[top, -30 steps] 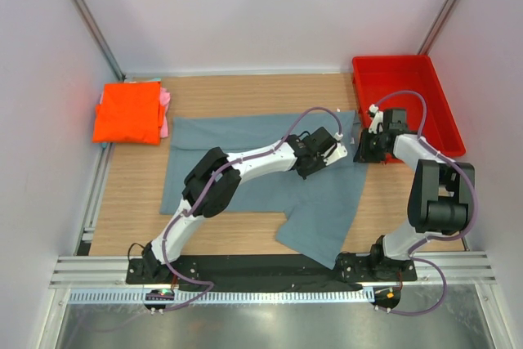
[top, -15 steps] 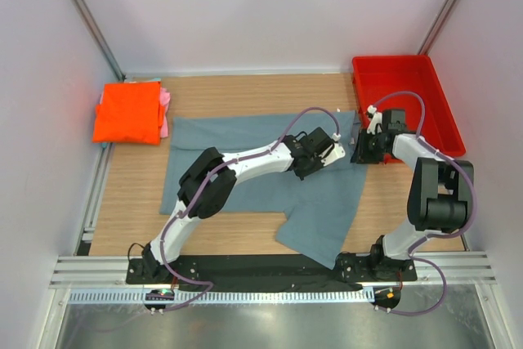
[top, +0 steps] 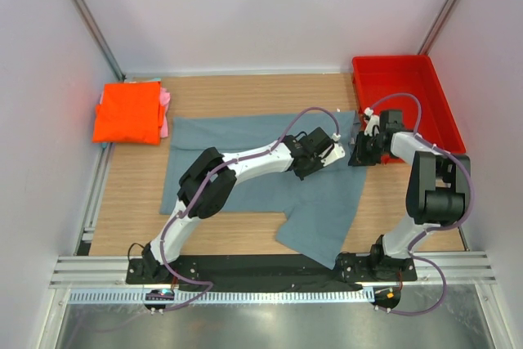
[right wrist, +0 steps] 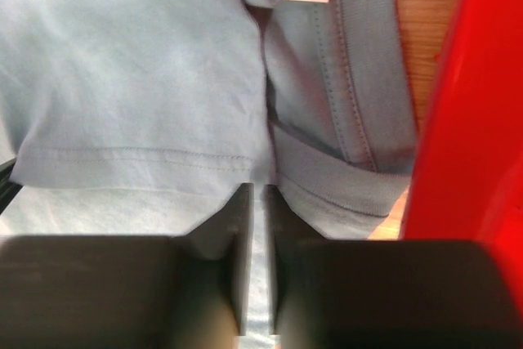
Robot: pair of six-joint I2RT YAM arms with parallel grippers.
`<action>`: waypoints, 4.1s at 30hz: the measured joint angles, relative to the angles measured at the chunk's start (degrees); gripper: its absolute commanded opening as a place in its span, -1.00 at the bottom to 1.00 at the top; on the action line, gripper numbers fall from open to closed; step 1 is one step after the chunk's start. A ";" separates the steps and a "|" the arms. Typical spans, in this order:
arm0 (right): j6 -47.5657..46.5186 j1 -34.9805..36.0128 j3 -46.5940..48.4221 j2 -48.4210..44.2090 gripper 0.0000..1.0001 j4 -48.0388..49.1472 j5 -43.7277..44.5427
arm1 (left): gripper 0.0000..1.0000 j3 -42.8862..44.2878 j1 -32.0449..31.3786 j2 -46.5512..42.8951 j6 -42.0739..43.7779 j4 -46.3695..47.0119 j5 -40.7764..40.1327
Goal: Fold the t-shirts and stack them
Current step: Fold the tshirt
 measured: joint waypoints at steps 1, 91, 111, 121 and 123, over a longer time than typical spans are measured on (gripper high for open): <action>0.00 -0.02 0.00 0.17 -0.80 0.00 -0.04 | -0.94 0.00 0.00 0.00 0.00 -0.02 0.00; -0.17 1.92 -0.02 -1.51 -0.50 -4.70 0.98 | -0.93 -3.45 0.20 -4.11 -0.04 -0.22 0.24; -0.28 1.92 -0.02 -1.01 -0.98 -4.76 0.57 | -0.93 -3.15 0.20 -4.07 -0.04 -0.46 0.22; -0.50 1.92 -0.02 -6.86 -0.97 -7.96 -0.33 | -0.94 -2.93 0.20 -4.00 -0.04 -0.63 0.22; -0.85 1.92 0.00 -9.27 -0.98 -9.07 -0.55 | -0.93 -2.93 0.20 -4.00 -0.04 -0.66 0.24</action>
